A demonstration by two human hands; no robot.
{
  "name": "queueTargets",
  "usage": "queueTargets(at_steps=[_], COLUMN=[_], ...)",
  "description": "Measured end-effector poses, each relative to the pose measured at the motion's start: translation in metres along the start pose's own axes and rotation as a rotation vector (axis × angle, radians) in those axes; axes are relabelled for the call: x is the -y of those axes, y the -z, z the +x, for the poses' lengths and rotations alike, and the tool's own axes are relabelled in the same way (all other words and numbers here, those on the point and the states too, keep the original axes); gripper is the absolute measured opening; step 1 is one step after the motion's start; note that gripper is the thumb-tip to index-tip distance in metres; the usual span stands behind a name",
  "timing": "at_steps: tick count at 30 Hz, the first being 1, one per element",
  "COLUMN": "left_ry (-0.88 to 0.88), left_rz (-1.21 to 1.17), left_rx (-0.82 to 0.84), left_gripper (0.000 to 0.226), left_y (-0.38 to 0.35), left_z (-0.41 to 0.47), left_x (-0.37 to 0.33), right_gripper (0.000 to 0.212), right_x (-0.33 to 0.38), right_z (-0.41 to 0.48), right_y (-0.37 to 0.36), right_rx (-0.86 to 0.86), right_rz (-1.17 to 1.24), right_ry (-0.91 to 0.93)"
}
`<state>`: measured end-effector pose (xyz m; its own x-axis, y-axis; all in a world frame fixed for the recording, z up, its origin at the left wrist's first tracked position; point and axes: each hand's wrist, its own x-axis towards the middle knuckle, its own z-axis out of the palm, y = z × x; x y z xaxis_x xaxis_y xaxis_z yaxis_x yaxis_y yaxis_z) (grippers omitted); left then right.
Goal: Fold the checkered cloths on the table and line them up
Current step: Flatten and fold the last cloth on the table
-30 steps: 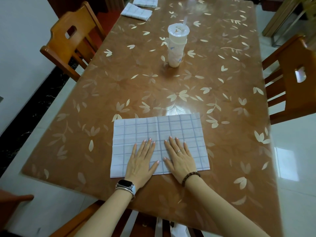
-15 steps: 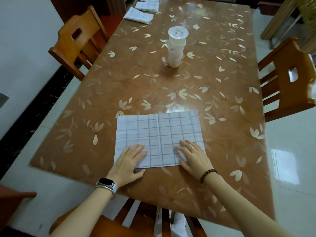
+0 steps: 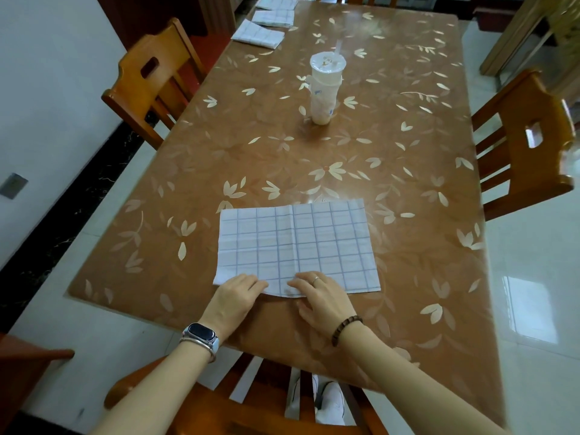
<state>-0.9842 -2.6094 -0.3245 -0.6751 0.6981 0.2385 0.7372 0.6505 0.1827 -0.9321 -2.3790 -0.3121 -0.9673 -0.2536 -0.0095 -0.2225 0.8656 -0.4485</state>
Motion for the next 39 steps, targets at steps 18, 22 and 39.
queueTargets(at_steps=[18, 22, 39], left_ry=[0.088, 0.154, 0.056], left_rz=[-0.287, -0.336, -0.471], left_rx=[0.039, 0.06, 0.11], left_gripper=[0.027, 0.015, 0.007], left_y=[0.027, 0.024, 0.013], left_z=[0.034, 0.027, 0.055], left_x=[-0.054, -0.041, -0.085], right_gripper=[0.029, 0.016, 0.031], right_x=[-0.019, -0.045, -0.056], right_z=[-0.049, -0.078, -0.129], right_y=[0.024, 0.028, 0.052], right_rx=[-0.287, -0.246, -0.258], right_rz=[0.19, 0.318, 0.58], right_ry=[-0.192, -0.252, -0.374])
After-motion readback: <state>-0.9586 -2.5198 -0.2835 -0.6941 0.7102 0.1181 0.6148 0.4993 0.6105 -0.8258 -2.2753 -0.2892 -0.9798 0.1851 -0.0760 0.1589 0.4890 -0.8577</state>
